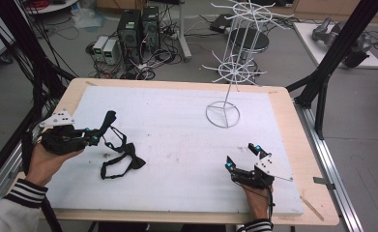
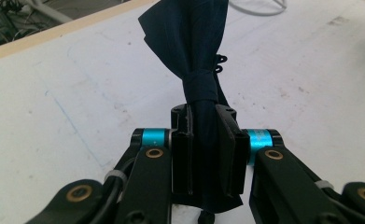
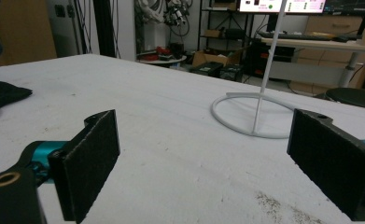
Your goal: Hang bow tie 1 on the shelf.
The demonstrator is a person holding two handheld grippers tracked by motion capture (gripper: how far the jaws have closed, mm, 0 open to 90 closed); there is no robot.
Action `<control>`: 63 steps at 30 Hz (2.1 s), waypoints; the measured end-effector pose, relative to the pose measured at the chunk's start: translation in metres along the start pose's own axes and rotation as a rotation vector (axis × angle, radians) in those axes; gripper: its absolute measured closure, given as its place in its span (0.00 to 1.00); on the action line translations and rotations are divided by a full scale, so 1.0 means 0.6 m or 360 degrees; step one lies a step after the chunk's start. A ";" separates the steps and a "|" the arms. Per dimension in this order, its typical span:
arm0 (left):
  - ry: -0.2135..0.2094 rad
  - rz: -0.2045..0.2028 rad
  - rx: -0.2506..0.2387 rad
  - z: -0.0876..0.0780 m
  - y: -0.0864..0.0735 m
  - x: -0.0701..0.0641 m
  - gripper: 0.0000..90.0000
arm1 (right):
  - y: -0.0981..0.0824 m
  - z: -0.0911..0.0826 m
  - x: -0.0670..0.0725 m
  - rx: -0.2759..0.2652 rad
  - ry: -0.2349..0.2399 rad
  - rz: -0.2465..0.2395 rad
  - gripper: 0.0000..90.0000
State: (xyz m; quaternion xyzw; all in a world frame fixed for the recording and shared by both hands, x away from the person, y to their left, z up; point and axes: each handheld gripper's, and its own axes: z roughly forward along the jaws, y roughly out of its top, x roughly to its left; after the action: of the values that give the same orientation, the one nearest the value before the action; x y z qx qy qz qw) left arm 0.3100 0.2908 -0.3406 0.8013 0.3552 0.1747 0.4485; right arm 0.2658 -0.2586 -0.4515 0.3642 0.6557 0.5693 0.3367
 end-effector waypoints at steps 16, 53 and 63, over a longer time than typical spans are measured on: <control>-0.0227 0.0063 -0.0153 0.019 0.010 -0.004 0.85 | 0.010 0.003 -0.009 0.0029 0.0102 0.0042 0.10; -0.0627 0.0253 -0.0254 0.104 0.074 -0.049 0.85 | 0.119 0.050 -0.038 -0.0012 0.0461 0.0019 0.10; -0.0705 0.0263 -0.0322 0.117 0.078 -0.054 0.85 | 0.173 0.069 -0.042 -0.0016 0.0620 -0.0023 0.10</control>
State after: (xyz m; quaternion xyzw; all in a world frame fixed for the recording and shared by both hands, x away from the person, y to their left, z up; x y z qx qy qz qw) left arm 0.3492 0.2094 -0.3373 0.7974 0.1624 0.0657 0.5775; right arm 0.3240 -0.2503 -0.3528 0.2406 0.7084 0.6297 0.2092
